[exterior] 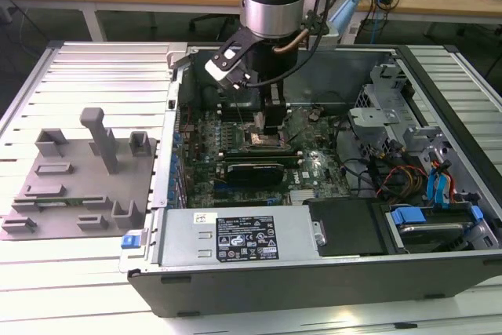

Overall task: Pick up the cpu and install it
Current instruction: 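Place the cpu into insertion slot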

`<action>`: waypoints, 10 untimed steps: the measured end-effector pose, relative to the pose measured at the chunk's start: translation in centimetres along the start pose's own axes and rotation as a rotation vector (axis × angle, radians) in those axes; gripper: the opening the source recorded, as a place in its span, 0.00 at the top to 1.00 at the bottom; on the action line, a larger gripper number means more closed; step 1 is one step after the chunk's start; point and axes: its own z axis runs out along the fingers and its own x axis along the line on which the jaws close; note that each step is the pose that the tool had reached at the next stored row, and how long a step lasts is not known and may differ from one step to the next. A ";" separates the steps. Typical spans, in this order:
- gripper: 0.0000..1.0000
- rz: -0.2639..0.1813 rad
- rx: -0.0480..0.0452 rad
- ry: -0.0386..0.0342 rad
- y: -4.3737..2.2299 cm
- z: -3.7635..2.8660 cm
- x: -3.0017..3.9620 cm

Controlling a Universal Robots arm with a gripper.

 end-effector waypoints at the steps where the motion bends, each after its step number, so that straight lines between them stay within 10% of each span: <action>1: 0.45 0.001 0.0001 0.0000 0.00 0.00 0.00; 10: 0.45 -0.049 -0.0021 0.0067 -0.23 0.87 0.04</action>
